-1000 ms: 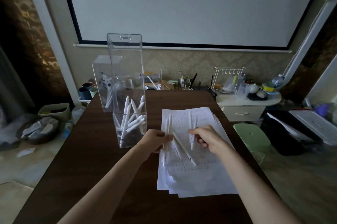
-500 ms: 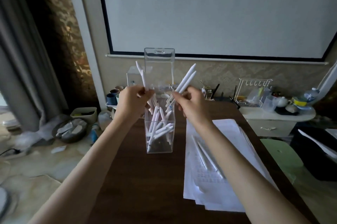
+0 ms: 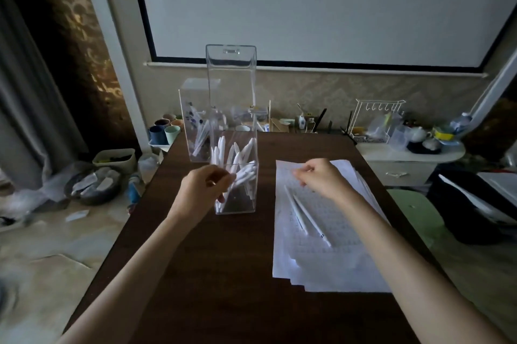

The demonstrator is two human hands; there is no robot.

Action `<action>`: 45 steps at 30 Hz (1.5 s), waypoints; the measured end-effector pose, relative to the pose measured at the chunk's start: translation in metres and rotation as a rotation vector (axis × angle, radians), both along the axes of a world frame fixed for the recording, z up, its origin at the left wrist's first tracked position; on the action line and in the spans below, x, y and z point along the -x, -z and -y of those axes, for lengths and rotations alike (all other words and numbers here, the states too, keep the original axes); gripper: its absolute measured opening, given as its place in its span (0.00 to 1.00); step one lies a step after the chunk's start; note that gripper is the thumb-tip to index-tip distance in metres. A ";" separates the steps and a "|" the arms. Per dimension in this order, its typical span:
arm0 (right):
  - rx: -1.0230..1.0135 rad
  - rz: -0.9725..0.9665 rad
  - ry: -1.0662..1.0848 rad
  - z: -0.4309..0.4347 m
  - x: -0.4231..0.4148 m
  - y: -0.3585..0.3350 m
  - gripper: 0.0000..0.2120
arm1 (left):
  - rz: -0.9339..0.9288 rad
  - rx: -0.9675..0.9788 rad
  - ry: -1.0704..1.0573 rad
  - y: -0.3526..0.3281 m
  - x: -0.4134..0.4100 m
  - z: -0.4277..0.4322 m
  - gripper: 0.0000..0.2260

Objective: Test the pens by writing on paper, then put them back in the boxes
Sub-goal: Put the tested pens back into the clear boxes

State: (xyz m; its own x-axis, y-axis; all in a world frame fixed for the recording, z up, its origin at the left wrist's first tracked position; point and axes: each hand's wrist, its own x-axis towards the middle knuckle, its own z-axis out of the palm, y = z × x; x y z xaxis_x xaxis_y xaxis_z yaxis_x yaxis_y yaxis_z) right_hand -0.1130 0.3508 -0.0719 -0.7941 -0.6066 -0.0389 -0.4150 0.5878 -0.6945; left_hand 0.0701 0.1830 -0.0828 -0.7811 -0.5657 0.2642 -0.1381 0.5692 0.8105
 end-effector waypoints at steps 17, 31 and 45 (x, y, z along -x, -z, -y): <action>-0.086 0.260 -0.004 0.005 0.002 0.065 0.11 | -0.069 -0.149 -0.133 0.057 0.020 -0.002 0.52; 0.749 -0.278 -0.135 0.074 -0.055 -0.055 0.11 | -0.084 -0.204 -0.057 0.052 0.027 0.004 0.45; 0.552 0.156 0.121 0.106 0.006 -0.089 0.29 | -0.137 -0.262 -0.014 0.049 0.028 0.005 0.42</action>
